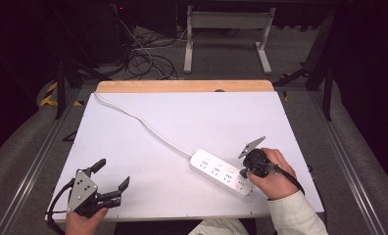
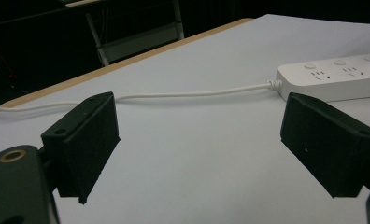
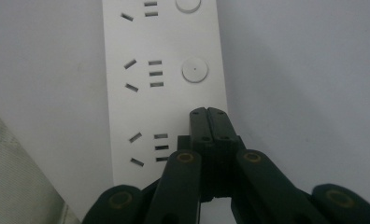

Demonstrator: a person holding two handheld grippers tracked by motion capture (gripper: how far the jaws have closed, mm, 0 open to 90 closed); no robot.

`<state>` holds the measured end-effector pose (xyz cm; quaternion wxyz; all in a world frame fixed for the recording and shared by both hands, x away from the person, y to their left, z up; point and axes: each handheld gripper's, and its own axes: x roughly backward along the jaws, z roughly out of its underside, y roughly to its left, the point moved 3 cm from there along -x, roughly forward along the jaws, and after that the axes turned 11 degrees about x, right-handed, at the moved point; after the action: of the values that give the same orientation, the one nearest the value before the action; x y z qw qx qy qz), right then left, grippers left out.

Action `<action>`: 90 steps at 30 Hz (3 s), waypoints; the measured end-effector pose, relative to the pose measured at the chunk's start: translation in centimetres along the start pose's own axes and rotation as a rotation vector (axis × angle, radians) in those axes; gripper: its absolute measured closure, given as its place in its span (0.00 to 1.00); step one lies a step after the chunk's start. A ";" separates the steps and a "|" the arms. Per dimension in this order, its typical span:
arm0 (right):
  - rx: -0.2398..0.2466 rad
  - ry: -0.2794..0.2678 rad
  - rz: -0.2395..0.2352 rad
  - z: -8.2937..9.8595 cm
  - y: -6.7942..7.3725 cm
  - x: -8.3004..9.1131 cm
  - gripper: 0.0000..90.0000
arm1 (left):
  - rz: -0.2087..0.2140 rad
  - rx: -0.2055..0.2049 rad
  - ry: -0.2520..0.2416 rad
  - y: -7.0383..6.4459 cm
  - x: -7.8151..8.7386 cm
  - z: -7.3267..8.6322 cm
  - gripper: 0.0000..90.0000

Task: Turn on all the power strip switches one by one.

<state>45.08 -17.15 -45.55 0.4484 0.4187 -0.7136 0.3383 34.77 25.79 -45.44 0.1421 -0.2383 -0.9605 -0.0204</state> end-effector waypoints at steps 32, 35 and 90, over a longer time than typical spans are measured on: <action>-0.018 0.007 0.030 0.2 0.4 -0.5 1.00 | 0.002 -0.004 -0.009 -0.1 0.1 -0.1 0.13; -0.017 0.012 0.040 0.1 0.5 -0.5 1.00 | 0.002 -0.004 -0.008 -0.1 0.1 -0.1 0.13; 0.008 -0.149 0.012 -2.2 0.0 -1.6 1.00 | 0.002 -0.003 -0.009 0.0 0.1 -0.1 0.13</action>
<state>46.26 -14.81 -46.26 0.3904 0.4404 -0.7460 0.3116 34.69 25.85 -45.33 0.1373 -0.2394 -0.9610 -0.0206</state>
